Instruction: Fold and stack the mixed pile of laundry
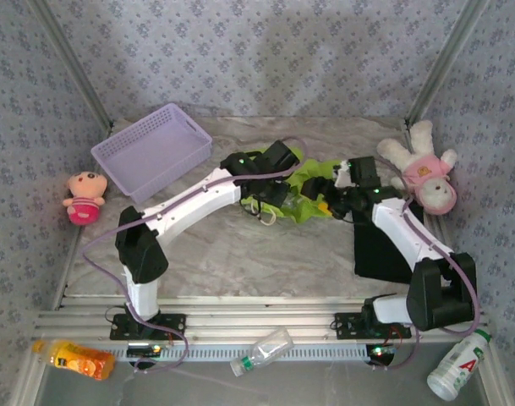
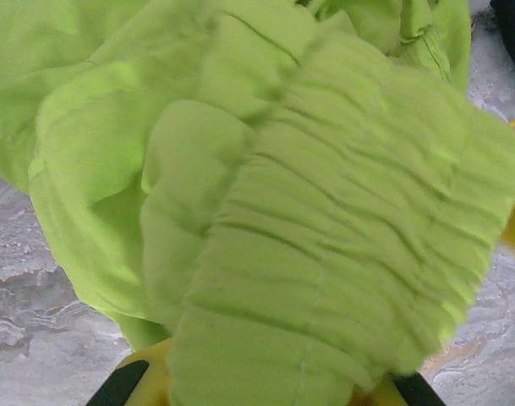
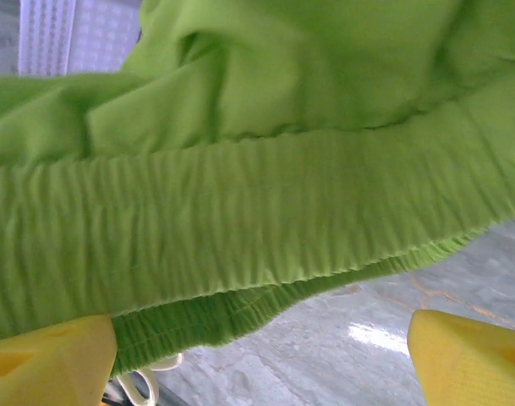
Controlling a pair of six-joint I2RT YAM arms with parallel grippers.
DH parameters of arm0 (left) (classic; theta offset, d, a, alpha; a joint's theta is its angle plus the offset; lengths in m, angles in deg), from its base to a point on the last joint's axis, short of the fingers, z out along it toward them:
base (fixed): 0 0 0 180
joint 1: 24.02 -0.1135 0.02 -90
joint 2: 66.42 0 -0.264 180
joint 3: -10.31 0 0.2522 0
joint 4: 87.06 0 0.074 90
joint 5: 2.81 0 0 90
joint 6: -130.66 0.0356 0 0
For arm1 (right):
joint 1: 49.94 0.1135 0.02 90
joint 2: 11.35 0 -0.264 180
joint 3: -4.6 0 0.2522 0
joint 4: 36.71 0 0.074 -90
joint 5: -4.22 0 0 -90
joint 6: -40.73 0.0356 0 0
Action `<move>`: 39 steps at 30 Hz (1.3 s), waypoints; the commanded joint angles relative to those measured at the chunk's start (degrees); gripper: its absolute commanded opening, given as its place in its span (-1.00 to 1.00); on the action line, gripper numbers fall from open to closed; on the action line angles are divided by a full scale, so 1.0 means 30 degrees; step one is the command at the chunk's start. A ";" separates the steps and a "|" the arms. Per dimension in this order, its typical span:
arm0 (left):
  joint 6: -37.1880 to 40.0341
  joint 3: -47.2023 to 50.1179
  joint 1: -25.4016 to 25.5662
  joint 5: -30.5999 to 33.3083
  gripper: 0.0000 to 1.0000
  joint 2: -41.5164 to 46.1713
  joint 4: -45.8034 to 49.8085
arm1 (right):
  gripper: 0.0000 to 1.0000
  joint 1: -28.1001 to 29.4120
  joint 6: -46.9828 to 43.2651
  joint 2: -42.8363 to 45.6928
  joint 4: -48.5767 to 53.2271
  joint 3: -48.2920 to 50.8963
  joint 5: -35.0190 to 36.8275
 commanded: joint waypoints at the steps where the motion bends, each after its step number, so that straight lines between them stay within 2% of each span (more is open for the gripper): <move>1: -0.0521 0.0260 -0.0041 -0.0228 -1.00 -0.0072 0.0483 | 0.83 0.1379 -0.3358 0.0288 0.0365 -0.1103 0.4091; 5: -0.0656 0.0257 -0.0319 -0.0305 -1.00 0.0128 0.0546 | 0.82 0.1755 -0.6168 0.0351 0.1325 -0.0662 0.6360; 10: -0.0940 0.0272 -0.0691 -0.0788 -1.00 0.0277 0.0546 | 0.82 0.2401 -0.6466 0.0788 -0.0049 0.0707 0.7767; 14: -0.1080 0.0193 -0.0722 -0.1372 -1.00 0.0282 0.0428 | 0.85 0.2824 -0.7353 -0.0667 -0.0043 -0.0174 0.7879; 18: -0.1081 0.0243 -0.0719 -0.1887 -1.00 0.0326 0.0525 | 0.95 0.3492 -0.7714 -0.1926 -0.0113 -0.0682 1.0679; 23: -0.0978 0.0887 -0.0723 -0.2463 -1.00 0.0702 0.0743 | 0.95 0.2802 -0.7829 -0.3730 -0.1858 -0.1908 1.3971; 25: -0.0963 0.1260 -0.0722 -0.2455 -1.00 0.0917 0.0824 | 0.90 0.2701 -0.8076 -0.4456 -0.2047 -0.2723 1.4448; 26: -0.0949 0.1428 -0.0723 -0.2455 -1.00 0.0999 0.0865 | 0.82 0.2604 -0.8160 -0.4786 -0.2097 -0.3245 1.4486; 28: -0.0919 0.1631 -0.0774 -0.2394 -0.99 0.1057 0.1017 | 0.48 0.2448 -0.8461 -0.5290 -0.2282 -0.4033 1.4134; 30: -0.0970 0.1758 -0.0894 -0.2232 -0.98 0.1037 0.1188 | 0.08 0.2380 -0.8771 -0.5463 -0.2529 -0.4449 1.3322; 34: -0.1124 0.1799 -0.1094 -0.2162 -0.96 0.1034 0.1104 | -0.58 0.2293 -0.9015 -0.5383 -0.2700 -0.4466 1.2440; 36: -0.1097 0.1614 -0.1144 -0.1984 -0.96 0.0986 0.1145 | -1.00 0.2120 -0.9042 -0.5341 -0.2176 -0.4640 1.1758; 39: -0.1088 0.0951 -0.1473 -0.1181 -0.94 0.0777 0.1640 | -1.00 0.1645 -0.9048 -0.4943 -0.1146 -0.5661 1.0860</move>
